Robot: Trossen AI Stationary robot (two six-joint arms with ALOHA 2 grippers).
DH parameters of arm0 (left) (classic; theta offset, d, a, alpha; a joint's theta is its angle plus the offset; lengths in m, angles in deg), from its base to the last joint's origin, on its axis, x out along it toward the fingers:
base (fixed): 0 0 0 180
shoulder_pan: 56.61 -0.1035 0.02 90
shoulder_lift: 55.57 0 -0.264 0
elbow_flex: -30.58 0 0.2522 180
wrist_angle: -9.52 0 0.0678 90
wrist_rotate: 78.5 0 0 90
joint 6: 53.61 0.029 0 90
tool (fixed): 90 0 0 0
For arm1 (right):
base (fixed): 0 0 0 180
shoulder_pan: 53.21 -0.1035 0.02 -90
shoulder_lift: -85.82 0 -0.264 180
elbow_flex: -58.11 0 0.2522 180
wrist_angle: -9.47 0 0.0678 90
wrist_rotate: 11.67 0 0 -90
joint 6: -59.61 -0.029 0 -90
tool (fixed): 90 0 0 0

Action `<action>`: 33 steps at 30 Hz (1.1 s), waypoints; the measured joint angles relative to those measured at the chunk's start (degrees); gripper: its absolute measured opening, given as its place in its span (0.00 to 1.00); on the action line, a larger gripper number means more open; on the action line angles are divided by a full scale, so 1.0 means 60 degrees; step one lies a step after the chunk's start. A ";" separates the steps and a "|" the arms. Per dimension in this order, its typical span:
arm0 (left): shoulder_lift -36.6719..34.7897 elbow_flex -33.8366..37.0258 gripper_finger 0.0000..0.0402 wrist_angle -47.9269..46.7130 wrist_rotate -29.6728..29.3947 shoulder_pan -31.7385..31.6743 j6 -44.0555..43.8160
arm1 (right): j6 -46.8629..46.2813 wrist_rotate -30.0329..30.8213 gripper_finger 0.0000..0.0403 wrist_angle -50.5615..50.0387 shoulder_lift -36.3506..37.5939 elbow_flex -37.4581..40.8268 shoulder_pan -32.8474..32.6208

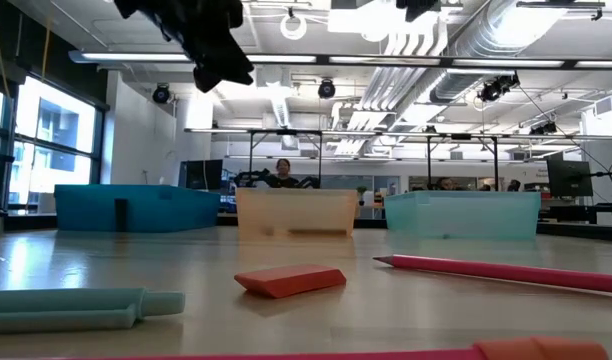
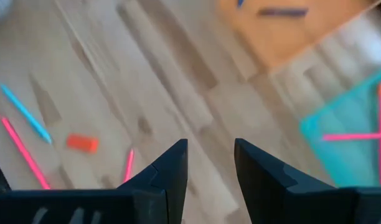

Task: Sort crayons/erasers/pens/pencils in bins
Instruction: Put the top pink pencil into the blue bin

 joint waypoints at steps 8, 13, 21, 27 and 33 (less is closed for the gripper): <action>-0.0896 0.0000 0.29 -0.0016 -0.0244 -0.0049 0.0400 | -0.0485 -0.1571 0.31 0.0001 -0.0985 0.0707 -0.0987; -0.1426 0.0000 0.29 -0.0009 -0.0256 -0.0303 0.0517 | -0.1176 -0.2583 0.31 0.0510 -0.1414 0.1151 -0.1572; -0.1844 0.0000 0.29 -0.0013 -0.0280 -0.0462 0.0438 | -0.1884 -0.3660 0.32 0.1717 -0.2016 0.1730 -0.2326; -0.1869 0.0000 0.29 -0.0009 -0.0280 -0.0462 0.0247 | -0.2772 -0.3724 0.39 0.2055 -0.2441 0.2063 -0.2767; -0.1847 0.0000 0.29 -0.0009 -0.0499 -0.0451 0.0107 | -0.3748 -0.3754 0.44 0.2205 -0.2710 0.2149 -0.2950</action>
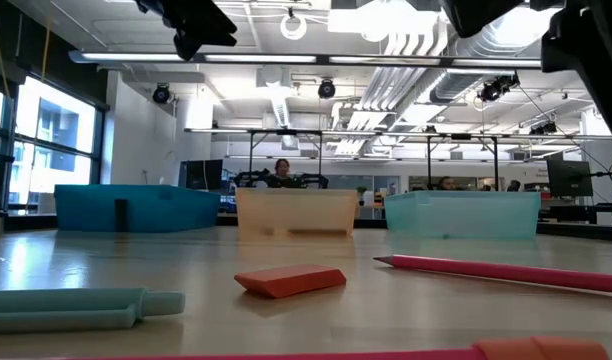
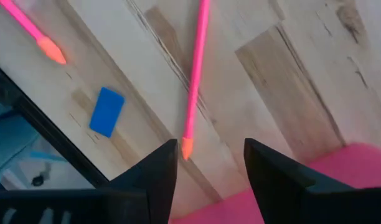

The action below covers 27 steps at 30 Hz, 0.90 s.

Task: Sort crayons/erasers/pens/pencils in bins
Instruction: Put the top pink pencil into the blue bin

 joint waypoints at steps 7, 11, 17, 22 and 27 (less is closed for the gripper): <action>0.0000 0.0000 0.29 -0.0086 -0.0029 0.0004 -0.0181 | -0.0310 0.0027 0.42 0.0777 -0.0426 -0.0004 -0.0113; 0.0000 0.0000 0.29 -0.0457 -0.0029 0.0004 -0.0192 | -0.0310 -0.0016 0.42 0.0961 -0.0716 -0.0004 -0.0301; 0.0004 0.0000 0.29 -0.1144 -0.0243 0.0015 -0.0203 | -0.0311 -0.0363 0.43 0.0974 -0.1118 -0.0005 -0.0512; 0.0004 0.0000 0.29 -0.1226 -0.0255 0.0047 -0.0484 | -0.0314 -0.0355 0.43 0.0985 -0.1348 -0.0007 -0.0507; 0.0004 0.0000 0.29 -0.1224 -0.0252 0.0223 -0.0523 | -0.0312 -0.0358 0.43 0.0985 -0.1541 -0.0007 -0.0507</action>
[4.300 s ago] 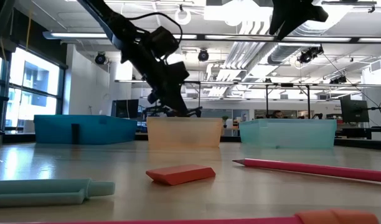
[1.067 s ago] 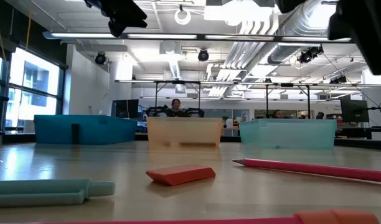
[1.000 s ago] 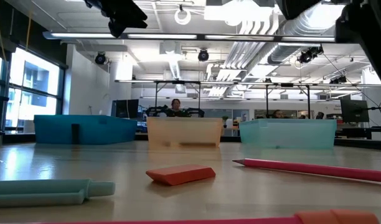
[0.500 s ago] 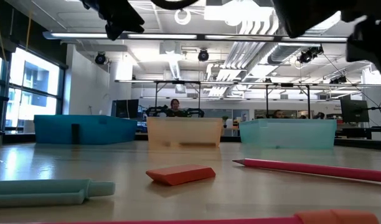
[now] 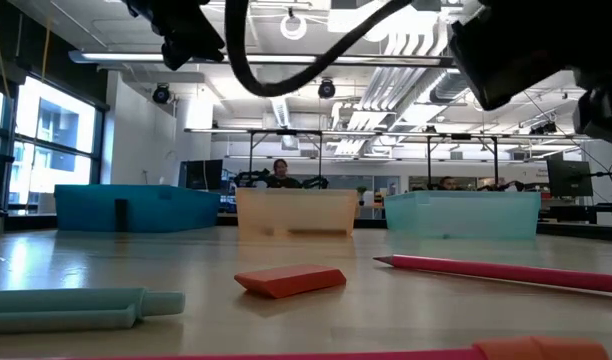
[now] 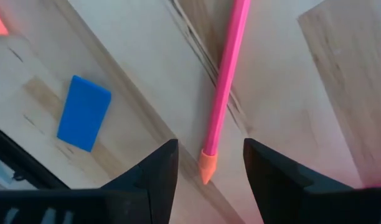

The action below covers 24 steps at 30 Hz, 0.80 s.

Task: Sort crayons/erasers/pens/pencils in bins
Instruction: Put the top pink pencil into the blue bin

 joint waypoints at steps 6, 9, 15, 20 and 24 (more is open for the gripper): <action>0.0000 0.0000 0.29 0.0000 -0.0009 0.0281 0.0012 | -0.0112 -0.0056 0.43 0.0004 -0.0137 -0.0004 -0.0078; 0.0000 0.0000 0.29 0.0004 -0.0029 0.0360 0.0029 | -0.0332 -0.0072 0.43 -0.0001 -0.0134 -0.0007 -0.0117; 0.0000 0.0000 0.29 0.0004 -0.0029 0.0363 0.0006 | -0.0400 0.0010 0.43 0.0004 -0.0134 -0.0007 -0.0288; 0.0000 0.0000 0.29 0.0004 -0.0029 0.0363 -0.0066 | -0.0394 -0.0151 0.43 0.0065 -0.0471 -0.0023 -0.0420; 0.0000 0.0000 0.29 0.0004 -0.0029 0.0363 -0.0069 | -0.0400 -0.0365 0.43 0.0095 -0.0633 -0.0062 -0.0408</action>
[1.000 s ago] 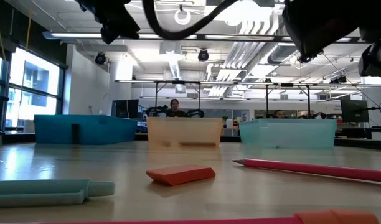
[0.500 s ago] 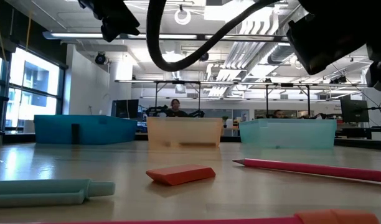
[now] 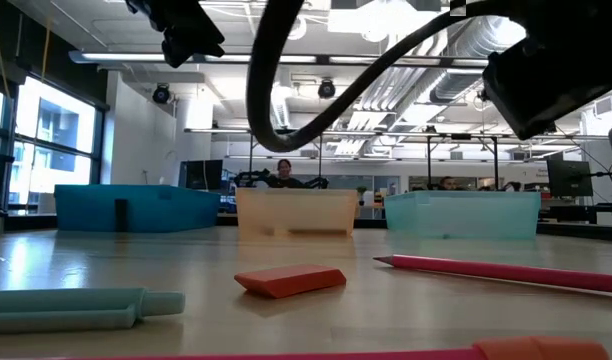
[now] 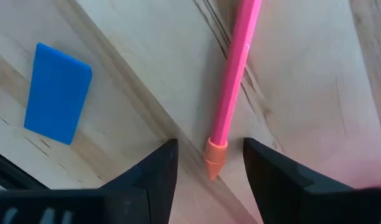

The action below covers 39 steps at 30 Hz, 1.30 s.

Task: Sort crayons/erasers/pens/pencils in bins
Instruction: Put the top pink pencil into the blue bin

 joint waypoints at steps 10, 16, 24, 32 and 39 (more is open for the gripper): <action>0.0000 0.0000 0.29 -0.0004 0.0004 0.0000 -0.0004 | -0.0015 -0.0048 0.24 -0.0110 -0.0058 0.0018 0.0015; 0.0000 0.0000 0.29 -0.0426 0.0004 0.0000 -0.0004 | -0.0011 -0.0040 0.08 -0.0248 -0.0073 0.0022 0.0007; 0.0000 0.0000 0.29 -0.1262 0.0004 0.0000 -0.0004 | 0.0078 0.0040 0.03 -0.0280 -0.0065 0.0034 0.0004; 0.0000 0.0000 0.29 -0.1712 0.0004 0.0000 0.0026 | 0.0324 0.0260 0.01 -0.0575 -0.0139 -0.0484 -0.0011; 0.0004 0.0000 0.29 -0.1716 0.0033 0.0000 0.0251 | 0.0273 0.0593 0.01 -0.0736 -0.0145 -0.1099 0.0004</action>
